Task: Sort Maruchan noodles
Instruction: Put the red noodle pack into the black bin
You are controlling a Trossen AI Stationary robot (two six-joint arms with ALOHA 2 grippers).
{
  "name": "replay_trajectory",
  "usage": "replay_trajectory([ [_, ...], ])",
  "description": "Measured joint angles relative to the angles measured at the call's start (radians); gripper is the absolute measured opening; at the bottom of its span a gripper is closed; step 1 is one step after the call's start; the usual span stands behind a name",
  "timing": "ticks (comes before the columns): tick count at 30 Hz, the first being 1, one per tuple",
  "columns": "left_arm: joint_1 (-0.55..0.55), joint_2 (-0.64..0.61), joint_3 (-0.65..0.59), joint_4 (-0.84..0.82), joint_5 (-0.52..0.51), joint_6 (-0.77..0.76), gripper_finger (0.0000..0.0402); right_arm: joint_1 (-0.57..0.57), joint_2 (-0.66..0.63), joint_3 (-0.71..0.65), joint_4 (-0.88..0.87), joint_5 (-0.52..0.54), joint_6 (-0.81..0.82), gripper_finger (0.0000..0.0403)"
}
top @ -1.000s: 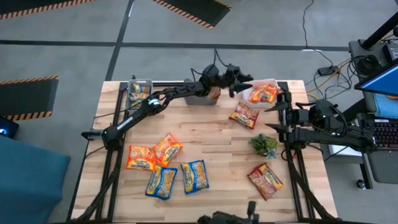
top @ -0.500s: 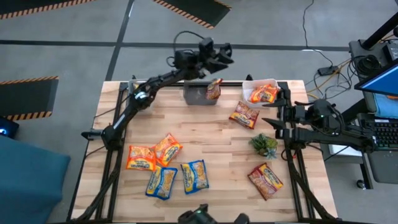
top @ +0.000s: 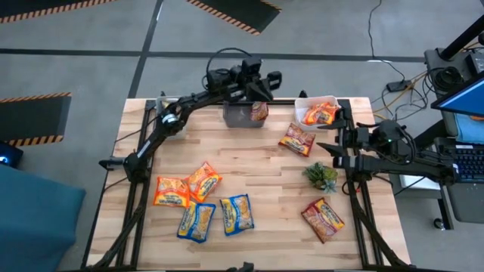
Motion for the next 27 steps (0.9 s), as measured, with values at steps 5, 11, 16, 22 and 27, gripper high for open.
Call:
replay_trajectory([
  [5,0.004,-0.001,-0.076,0.0,0.078,-0.025,0.0012,0.0,0.012,0.0,0.009,0.0,0.0,0.0219],
  [11,-0.05,0.002,-0.291,-0.13,-0.071,0.257,0.0001,0.0,0.012,0.0,0.016,0.0,-0.001,0.0219],
  [16,-0.095,-0.007,-0.38,-0.399,-0.079,0.542,0.0,0.0,0.012,0.0,0.016,0.0,0.011,0.0219],
  [22,-0.086,-0.102,-0.443,-0.935,-0.16,0.957,0.0,0.0,0.012,0.0,0.011,0.0,0.018,0.0219],
  [27,-0.121,-0.305,-0.42,-1.921,-0.835,1.741,0.0,0.0,0.012,0.0,0.008,0.0,0.01,0.0219],
])
